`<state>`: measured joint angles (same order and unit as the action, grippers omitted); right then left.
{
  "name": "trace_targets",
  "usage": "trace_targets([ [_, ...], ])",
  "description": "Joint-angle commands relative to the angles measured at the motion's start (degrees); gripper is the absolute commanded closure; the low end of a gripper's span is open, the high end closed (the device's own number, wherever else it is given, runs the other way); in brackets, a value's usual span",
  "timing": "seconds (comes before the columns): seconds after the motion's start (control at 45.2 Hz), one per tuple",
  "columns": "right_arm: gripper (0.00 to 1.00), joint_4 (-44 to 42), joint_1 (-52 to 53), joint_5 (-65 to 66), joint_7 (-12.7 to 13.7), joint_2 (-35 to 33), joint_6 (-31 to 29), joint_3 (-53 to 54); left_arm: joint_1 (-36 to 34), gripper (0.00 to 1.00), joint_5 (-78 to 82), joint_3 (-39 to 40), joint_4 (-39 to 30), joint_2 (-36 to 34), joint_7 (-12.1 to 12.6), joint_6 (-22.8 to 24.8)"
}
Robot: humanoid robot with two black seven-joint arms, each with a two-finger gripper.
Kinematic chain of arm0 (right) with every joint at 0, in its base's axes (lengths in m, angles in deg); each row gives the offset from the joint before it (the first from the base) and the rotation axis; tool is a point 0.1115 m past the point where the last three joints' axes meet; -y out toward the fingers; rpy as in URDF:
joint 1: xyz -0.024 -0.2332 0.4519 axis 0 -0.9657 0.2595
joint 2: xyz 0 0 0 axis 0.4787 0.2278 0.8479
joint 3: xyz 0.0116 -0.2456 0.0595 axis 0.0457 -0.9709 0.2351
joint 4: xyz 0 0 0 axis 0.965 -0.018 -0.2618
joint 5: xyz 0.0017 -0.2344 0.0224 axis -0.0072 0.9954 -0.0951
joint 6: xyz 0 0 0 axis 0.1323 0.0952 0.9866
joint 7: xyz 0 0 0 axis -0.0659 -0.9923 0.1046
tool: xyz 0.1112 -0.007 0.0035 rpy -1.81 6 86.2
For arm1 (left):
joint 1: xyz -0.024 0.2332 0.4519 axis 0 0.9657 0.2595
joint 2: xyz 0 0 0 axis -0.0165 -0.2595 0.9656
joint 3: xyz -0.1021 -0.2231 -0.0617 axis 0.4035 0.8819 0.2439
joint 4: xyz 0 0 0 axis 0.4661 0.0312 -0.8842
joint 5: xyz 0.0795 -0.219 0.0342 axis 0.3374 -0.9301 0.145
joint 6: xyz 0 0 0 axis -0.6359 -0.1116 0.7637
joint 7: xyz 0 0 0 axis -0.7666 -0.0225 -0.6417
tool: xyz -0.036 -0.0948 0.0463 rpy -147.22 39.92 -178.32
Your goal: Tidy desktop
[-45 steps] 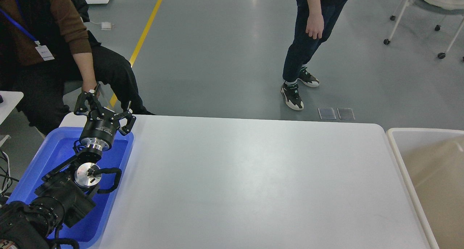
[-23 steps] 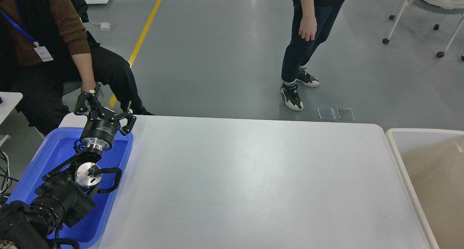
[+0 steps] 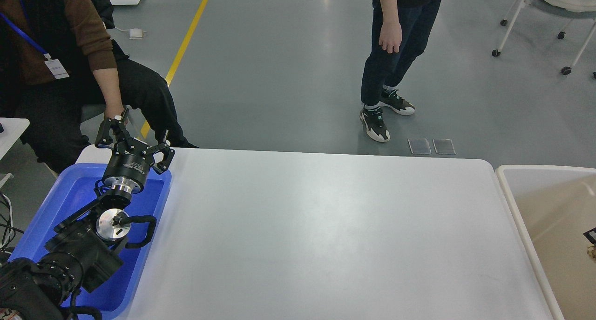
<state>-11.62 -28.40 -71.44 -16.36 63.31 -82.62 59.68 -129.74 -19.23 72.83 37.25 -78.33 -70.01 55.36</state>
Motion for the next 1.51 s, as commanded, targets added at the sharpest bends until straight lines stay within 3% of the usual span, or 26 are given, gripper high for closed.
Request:
trace_targets([
  [0.0, 0.66, -0.52, -0.31, -0.06, 0.12, 0.77, 2.38, -0.02, -0.01, 0.0, 0.0, 0.0, 0.0, 0.0, 0.0, 0.0],
  [0.133, 0.05, -0.61, 0.22, -0.06, 0.03, 1.12, 6.87, 0.16, -0.01, 0.0, 0.0, 0.0, 0.0, 0.0, 0.0, 0.0],
  [0.155, 0.02, -0.61, 0.31, -0.06, 0.03, 1.3, 7.48, 0.16, -0.01, 0.0, 0.0, 0.0, 0.0, 0.0, 0.0, 0.0],
  [0.93, 0.0, -0.34, 6.28, -0.14, -0.41, 3.23, 8.46, 0.86, -0.01, 0.0, 0.0, 0.0, 0.0, 0.0, 0.0, 0.0],
  [1.351, 0.0, -0.08, 25.26, -0.23, -0.41, 1.3, 2.57, 28.19, -0.01, 0.0, 0.0, 0.0, 0.0, 0.0, 0.0, 0.0],
  [1.483, 0.0, 6.15, 28.69, -0.76, -0.32, -2.12, -0.59, 35.12, 0.08, 0.0, 0.0, 0.0, 0.0, 0.0, 0.0, 0.0],
])
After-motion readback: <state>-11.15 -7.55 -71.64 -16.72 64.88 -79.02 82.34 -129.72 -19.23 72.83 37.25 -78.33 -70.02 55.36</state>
